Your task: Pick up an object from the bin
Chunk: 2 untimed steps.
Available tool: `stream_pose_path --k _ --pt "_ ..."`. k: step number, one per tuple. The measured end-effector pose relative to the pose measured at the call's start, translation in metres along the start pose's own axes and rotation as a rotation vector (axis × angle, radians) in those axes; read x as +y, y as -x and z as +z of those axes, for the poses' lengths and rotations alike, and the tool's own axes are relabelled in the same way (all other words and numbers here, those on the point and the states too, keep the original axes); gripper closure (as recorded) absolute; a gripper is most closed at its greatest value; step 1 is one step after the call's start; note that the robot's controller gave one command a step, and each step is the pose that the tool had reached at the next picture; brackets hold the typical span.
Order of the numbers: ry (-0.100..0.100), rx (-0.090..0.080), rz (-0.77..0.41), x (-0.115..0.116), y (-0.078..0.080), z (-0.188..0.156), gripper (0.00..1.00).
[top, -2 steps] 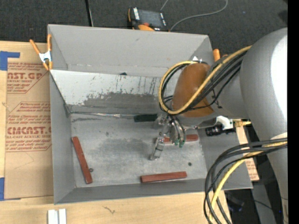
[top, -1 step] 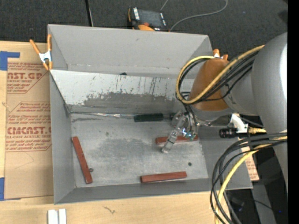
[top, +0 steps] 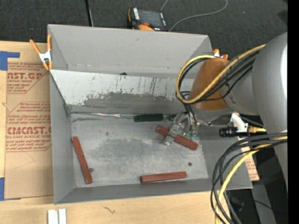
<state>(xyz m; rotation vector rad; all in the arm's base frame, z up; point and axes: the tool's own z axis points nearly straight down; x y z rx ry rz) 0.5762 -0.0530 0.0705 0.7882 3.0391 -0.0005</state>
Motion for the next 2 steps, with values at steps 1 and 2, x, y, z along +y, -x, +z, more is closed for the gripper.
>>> stream_pose_path --k 1,2 --pt "0.003 -0.004 -0.001 0.001 0.002 -0.070 1.00" --pt "0.002 -0.002 -0.003 0.002 0.002 -0.098 1.00"
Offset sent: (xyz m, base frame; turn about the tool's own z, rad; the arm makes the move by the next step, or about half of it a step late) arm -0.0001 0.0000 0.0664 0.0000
